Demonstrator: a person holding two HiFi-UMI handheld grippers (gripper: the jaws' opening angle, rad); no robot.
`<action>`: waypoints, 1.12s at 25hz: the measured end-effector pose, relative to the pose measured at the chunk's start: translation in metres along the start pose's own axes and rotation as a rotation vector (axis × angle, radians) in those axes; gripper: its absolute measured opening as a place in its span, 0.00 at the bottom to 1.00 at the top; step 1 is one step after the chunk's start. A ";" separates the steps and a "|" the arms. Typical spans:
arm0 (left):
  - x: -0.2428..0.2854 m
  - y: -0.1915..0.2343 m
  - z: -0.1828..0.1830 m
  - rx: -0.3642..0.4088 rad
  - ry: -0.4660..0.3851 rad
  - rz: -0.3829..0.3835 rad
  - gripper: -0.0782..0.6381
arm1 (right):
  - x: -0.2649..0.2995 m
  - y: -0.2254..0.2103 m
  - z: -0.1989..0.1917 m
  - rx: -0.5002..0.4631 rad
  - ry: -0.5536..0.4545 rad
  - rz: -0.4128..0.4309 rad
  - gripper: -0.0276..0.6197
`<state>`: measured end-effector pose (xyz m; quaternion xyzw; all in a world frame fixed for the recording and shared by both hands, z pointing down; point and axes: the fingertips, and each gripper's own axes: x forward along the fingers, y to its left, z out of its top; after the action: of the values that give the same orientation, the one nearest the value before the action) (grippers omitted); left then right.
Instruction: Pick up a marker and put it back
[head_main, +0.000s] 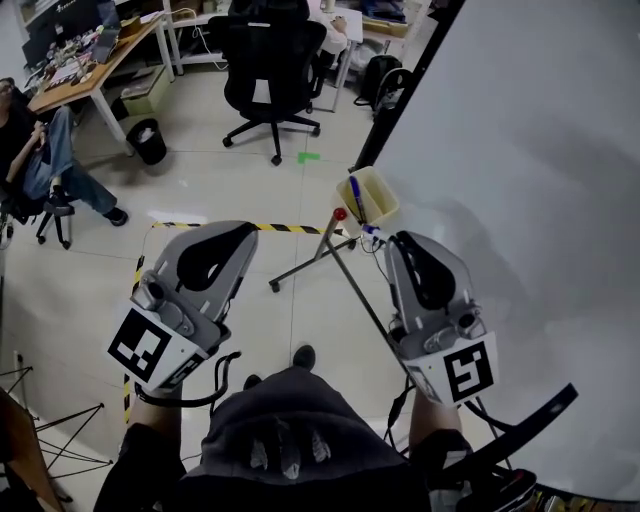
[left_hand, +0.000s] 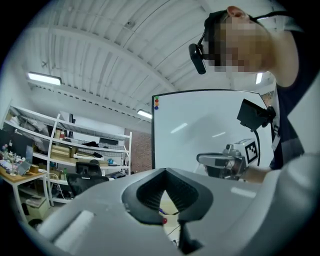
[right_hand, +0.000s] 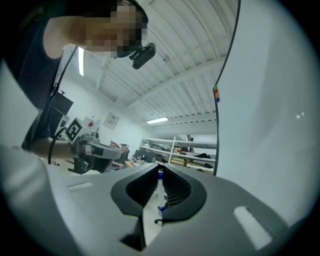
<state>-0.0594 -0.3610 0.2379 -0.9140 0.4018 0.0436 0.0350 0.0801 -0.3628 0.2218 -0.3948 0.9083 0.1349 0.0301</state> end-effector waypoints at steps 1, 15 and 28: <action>-0.012 -0.001 0.001 0.001 -0.006 -0.006 0.12 | -0.001 0.013 0.002 -0.008 0.005 -0.003 0.09; -0.142 -0.030 -0.012 -0.052 -0.011 -0.162 0.12 | -0.038 0.151 0.036 -0.086 0.054 -0.088 0.09; -0.171 -0.152 0.008 -0.087 -0.008 -0.223 0.12 | -0.154 0.174 0.079 -0.092 0.017 -0.115 0.09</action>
<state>-0.0627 -0.1328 0.2525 -0.9535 0.2953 0.0605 0.0015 0.0557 -0.1193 0.2092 -0.4485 0.8771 0.1714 0.0119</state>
